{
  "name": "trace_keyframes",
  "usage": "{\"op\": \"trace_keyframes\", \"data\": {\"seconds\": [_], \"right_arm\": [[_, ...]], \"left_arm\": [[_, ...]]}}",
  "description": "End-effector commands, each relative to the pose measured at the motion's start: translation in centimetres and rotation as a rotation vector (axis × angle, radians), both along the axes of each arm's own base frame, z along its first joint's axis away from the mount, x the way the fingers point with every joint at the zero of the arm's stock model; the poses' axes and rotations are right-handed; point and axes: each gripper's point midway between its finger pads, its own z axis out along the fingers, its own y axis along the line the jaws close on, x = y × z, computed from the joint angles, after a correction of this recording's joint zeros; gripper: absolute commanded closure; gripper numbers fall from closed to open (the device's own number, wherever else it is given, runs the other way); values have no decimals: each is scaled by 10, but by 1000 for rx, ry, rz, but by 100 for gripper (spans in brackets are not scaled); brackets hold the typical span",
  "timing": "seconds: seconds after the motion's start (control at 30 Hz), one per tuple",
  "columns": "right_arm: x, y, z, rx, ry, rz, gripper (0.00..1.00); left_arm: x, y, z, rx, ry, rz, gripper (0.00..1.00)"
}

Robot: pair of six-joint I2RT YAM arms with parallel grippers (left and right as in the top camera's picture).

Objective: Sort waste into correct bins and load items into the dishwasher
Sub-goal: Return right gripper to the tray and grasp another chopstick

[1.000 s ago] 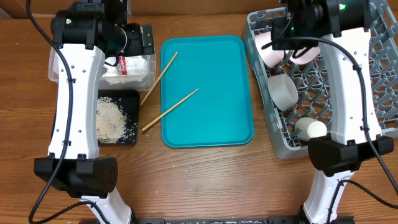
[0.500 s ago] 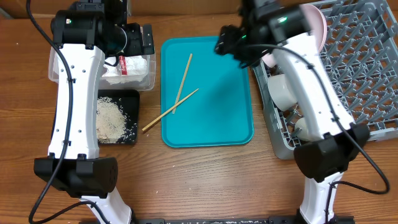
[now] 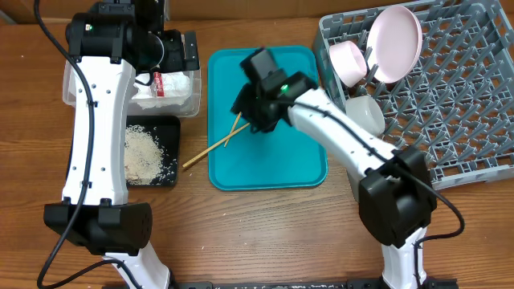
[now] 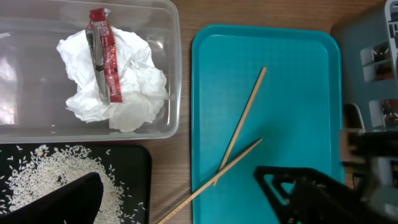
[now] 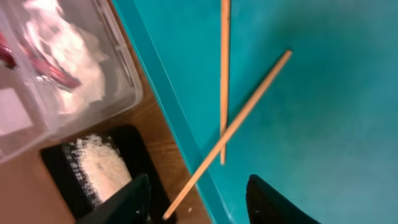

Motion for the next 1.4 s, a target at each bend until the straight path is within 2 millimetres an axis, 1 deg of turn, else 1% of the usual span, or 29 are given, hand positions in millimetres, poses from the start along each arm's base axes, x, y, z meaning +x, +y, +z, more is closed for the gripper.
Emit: {"op": "trace_keyframes", "data": {"seconds": [0.0, 0.1, 0.37, 0.6, 0.73, 0.77, 0.83, 0.93, 1.1, 1.37], "right_arm": [[-8, 10, -19, -25, -24, -29, 53], [-9, 16, -30, -45, -48, -25, 56], [-14, 25, -69, -67, -2, -1, 57], [-21, 31, -90, -62, 41, 25, 57], [-20, 33, -103, -65, 48, 28, 58], [-21, 35, -106, -61, 52, 33, 61], [-22, 37, -113, -60, 60, 39, 62], [-24, 36, -123, -69, 74, 41, 66], [-26, 35, -124, -75, 85, 46, 78], [-34, 28, -128, -102, 120, 49, 83]], "left_arm": [[1, 1, 5, 9, -17, -6, 0], [1, 1, 5, 9, -17, -6, 0], [1, 1, 5, 9, -17, -6, 0], [1, 1, 5, 9, -17, -6, 0], [1, 1, 5, 9, -17, -6, 0], [1, 1, 5, 9, -17, -6, 0], [1, 1, 5, 9, -17, -6, 0], [1, 1, 5, 9, -17, -6, 0], [1, 1, 5, 9, -17, -6, 0], [1, 1, 5, 9, -17, -6, 0]]}}
